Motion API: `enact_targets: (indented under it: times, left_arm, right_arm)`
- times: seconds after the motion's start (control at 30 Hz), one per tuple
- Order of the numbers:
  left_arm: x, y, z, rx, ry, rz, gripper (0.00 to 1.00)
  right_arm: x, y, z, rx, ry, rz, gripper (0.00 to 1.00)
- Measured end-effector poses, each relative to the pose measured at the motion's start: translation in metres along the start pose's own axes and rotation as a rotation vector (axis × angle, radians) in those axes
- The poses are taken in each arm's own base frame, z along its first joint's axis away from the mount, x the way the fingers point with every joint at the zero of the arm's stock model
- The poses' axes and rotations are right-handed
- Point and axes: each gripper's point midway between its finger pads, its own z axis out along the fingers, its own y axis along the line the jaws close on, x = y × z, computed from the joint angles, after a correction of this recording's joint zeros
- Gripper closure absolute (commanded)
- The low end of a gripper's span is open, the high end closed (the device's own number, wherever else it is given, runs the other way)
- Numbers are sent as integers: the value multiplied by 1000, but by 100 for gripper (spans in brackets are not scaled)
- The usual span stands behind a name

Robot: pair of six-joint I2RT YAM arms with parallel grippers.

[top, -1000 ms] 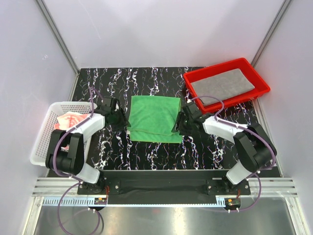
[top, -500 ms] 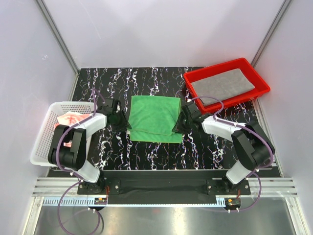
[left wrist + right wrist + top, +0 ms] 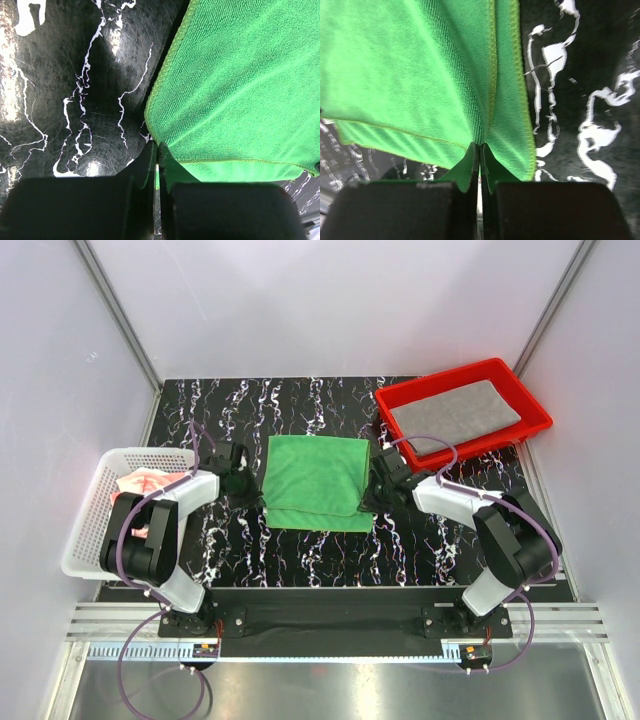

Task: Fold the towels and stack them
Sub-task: Fold the towel

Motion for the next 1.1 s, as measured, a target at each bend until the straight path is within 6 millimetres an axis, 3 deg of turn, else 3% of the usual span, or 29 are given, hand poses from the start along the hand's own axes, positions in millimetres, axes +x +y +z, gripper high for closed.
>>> enact_targets:
  times: [0.23, 0.57, 0.7, 0.9, 1.1]
  left_arm:
    - [-3, -8, -9, 7, -4, 8, 100]
    - [-23, -52, -55, 89, -88, 70, 100]
    - [-32, -60, -70, 85, -106, 87, 99]
    - [-42, -56, -78, 40, -137, 109, 100]
    - [-13, -32, -59, -20, -63, 108, 95]
  right_arm:
    - [-16, -7, -8, 73, -42, -84, 100]
    - [-52, 10, -32, 108, -97, -264, 100]
    - [-61, 14, -43, 118, -98, -320, 100]
    - [-66, 21, -47, 98, -103, -349, 100]
    - [-51, 15, -41, 85, -51, -348, 100]
